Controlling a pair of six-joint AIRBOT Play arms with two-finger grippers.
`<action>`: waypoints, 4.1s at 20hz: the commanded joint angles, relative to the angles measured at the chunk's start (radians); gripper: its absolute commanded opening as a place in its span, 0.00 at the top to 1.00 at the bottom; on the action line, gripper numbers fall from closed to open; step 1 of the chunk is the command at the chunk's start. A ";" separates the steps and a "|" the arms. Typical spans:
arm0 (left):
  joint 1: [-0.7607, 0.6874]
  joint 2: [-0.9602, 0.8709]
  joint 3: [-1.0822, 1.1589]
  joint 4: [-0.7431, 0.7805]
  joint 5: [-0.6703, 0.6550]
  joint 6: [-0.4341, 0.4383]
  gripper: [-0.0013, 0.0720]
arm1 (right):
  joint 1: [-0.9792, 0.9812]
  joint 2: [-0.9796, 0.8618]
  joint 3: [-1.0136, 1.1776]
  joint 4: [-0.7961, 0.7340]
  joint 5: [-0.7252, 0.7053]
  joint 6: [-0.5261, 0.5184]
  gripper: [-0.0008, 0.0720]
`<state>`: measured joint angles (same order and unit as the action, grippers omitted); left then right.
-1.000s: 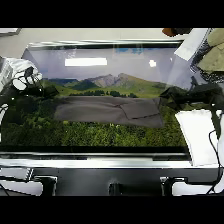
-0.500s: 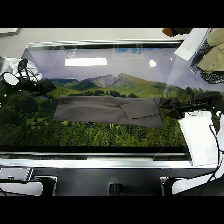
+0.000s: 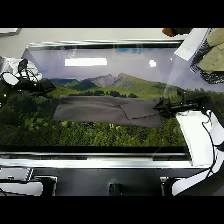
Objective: Fold the clothes and pants, and hang the long-sleeved shirts on hangers.
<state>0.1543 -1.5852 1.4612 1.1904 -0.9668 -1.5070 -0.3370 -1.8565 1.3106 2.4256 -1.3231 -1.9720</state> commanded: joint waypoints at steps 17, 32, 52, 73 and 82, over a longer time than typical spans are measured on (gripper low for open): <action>-0.591 -0.246 0.002 -0.603 0.246 -0.148 0.96 | 0.053 0.371 0.348 -0.272 -0.239 0.436 0.94; -0.938 -0.616 0.423 -0.807 0.329 -0.354 0.96 | 0.053 0.528 0.400 -0.350 -0.281 0.496 0.94; -0.340 -0.077 0.439 0.040 -0.479 -0.363 0.96 | 0.496 0.406 0.399 -0.291 -0.034 0.615 0.94; -0.077 0.030 0.420 0.101 -0.525 -0.340 0.96 | 0.803 0.167 0.400 -0.100 0.235 0.674 0.26; -0.077 0.026 0.420 0.102 -0.545 -0.339 0.96 | 0.534 0.370 0.400 -0.127 0.162 0.585 0.15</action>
<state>0.0769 -1.5585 1.8812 1.2919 -1.4998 -1.8473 0.3286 -1.5471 1.7100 2.3302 -1.0885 -1.3510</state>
